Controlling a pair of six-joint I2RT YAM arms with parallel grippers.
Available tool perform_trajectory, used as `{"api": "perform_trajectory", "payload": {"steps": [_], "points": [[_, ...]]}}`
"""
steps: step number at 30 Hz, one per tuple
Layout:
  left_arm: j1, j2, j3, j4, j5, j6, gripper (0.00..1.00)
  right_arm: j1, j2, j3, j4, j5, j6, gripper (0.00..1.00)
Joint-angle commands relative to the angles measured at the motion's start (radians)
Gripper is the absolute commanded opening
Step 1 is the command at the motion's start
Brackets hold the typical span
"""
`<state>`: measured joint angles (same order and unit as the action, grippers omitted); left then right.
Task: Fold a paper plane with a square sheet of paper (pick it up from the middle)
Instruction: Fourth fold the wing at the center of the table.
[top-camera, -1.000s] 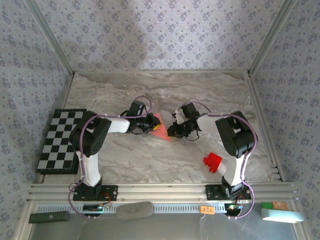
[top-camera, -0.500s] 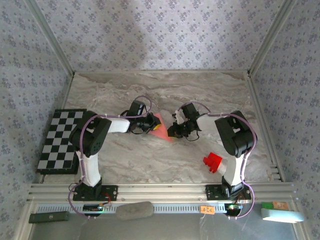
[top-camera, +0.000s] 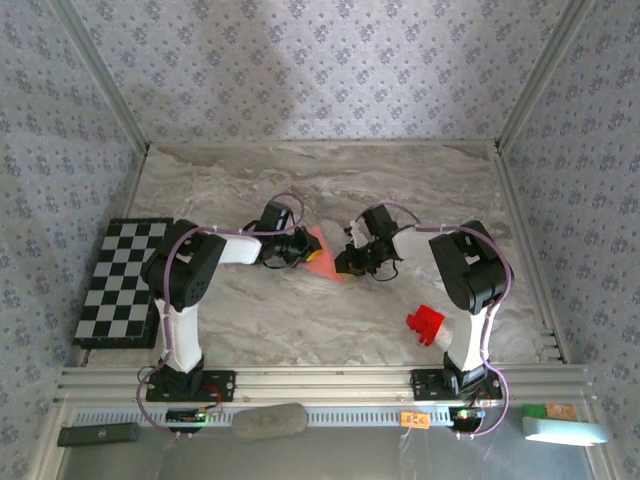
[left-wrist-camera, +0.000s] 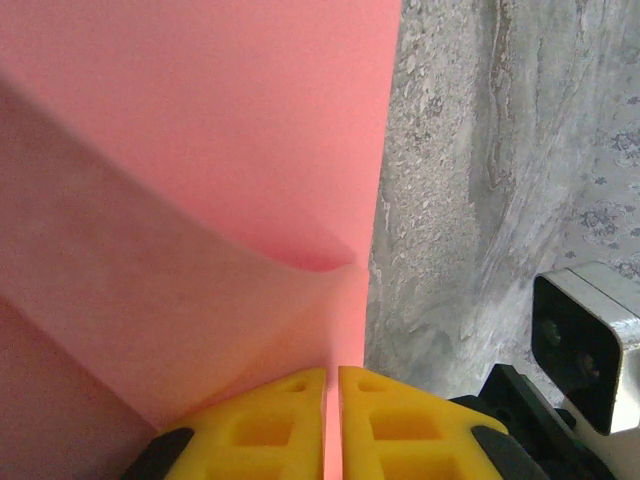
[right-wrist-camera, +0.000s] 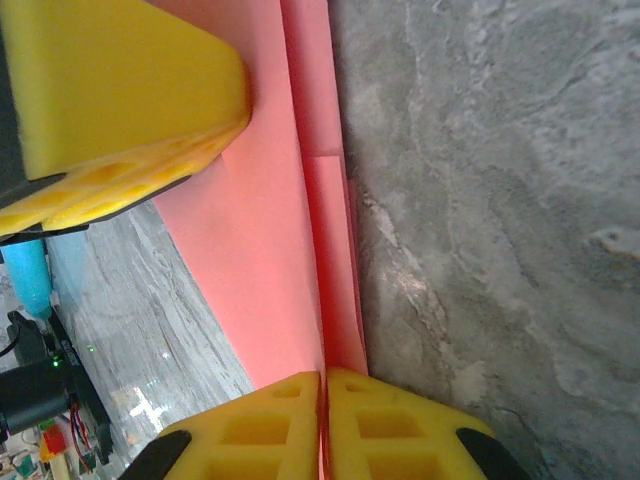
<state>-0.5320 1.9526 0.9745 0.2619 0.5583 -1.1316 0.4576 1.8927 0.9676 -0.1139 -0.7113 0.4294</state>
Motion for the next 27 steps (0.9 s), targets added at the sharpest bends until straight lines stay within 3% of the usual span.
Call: {"api": "perform_trajectory", "payload": {"steps": [1,16,27], "points": [[0.006,0.023,0.029,-0.014,0.011,0.027,0.11,-0.004,0.039,-0.003,-0.074,0.051,-0.018,0.12],[0.007,0.035,0.023,-0.033,0.006,0.033,0.11,-0.019,-0.080,-0.001,-0.098,-0.024,0.002,0.22],[0.007,0.031,0.018,-0.013,0.018,0.025,0.12,-0.012,-0.034,0.003,-0.143,-0.018,-0.018,0.19]]}}
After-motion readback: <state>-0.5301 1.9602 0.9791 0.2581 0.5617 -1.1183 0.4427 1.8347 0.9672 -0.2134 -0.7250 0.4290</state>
